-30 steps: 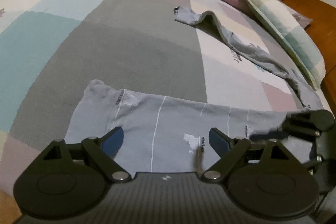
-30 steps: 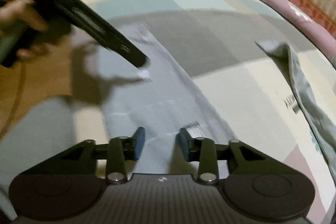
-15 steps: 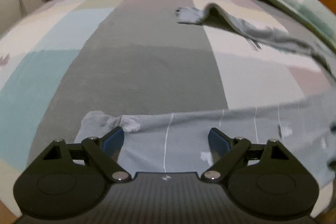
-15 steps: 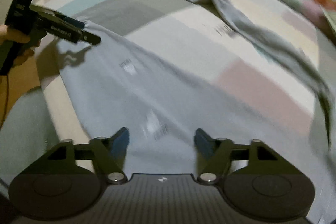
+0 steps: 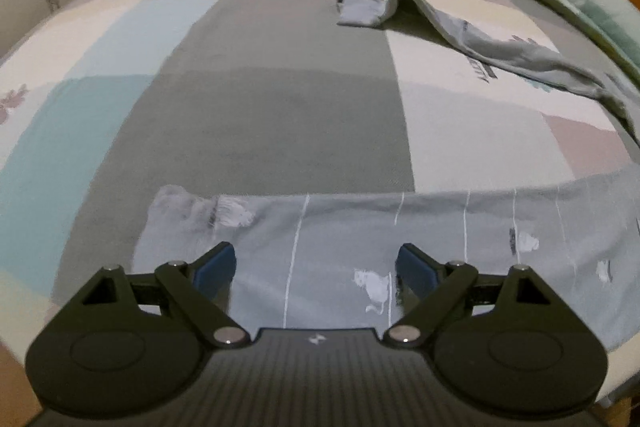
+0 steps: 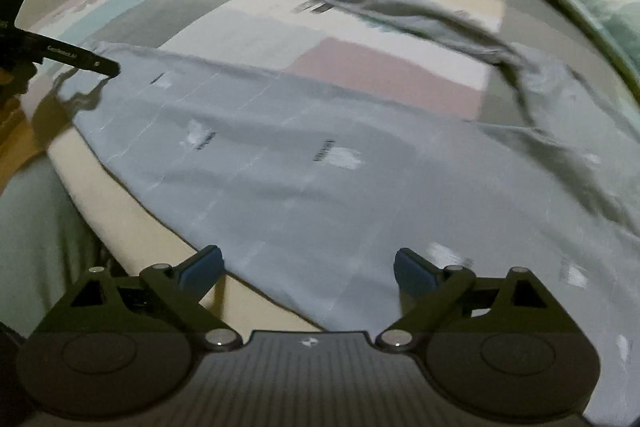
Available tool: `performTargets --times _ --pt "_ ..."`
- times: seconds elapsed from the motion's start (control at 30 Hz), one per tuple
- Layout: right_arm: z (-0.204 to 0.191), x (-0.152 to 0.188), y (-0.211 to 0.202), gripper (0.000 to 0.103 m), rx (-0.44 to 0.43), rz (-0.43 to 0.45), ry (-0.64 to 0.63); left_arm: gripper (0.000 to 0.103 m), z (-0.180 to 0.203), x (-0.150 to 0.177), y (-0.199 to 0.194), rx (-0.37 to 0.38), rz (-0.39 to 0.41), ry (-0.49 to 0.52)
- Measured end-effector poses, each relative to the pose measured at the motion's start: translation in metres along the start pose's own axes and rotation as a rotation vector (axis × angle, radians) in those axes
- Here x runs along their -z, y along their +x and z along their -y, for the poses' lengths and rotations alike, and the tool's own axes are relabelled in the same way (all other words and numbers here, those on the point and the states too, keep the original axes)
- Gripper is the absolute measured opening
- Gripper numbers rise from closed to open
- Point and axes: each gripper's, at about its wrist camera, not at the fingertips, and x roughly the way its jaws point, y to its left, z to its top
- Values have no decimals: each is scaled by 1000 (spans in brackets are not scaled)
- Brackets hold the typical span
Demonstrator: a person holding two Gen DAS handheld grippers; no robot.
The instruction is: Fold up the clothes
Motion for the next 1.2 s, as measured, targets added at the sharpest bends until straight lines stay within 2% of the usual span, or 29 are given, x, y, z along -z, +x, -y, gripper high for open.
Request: performTargets --times 0.07,0.2,0.27,0.33,0.43,0.53,0.67,0.8,0.9,1.0,1.13,1.2 --pt "16 3 -12 96 65 40 28 88 12 -10 -9 1 14 27" --pt "72 15 -31 100 214 101 173 89 49 -26 -25 67 47 121" --pt "99 28 -34 100 264 91 268 89 76 -33 -26 120 49 173" --pt "119 42 -35 100 269 73 354 89 105 -35 -28 177 47 221" --pt "140 71 -39 100 231 57 480 89 150 -39 -28 257 39 297" --pt "146 87 -47 101 221 77 498 89 191 -37 -23 311 23 356" --pt "161 79 -62 101 246 120 480 89 237 -30 -19 385 -8 396" --pt "191 49 -65 101 279 186 440 89 269 -20 -13 449 -47 416" --pt "223 21 -54 102 259 235 436 89 280 -13 -2 453 -87 412" --pt "258 -3 -31 102 207 263 486 89 280 -7 13 443 -121 390" --pt "301 -16 9 101 187 214 537 89 270 -6 19 464 -114 344" --pt "317 -15 25 101 272 163 547 89 265 -7 21 475 -114 319"
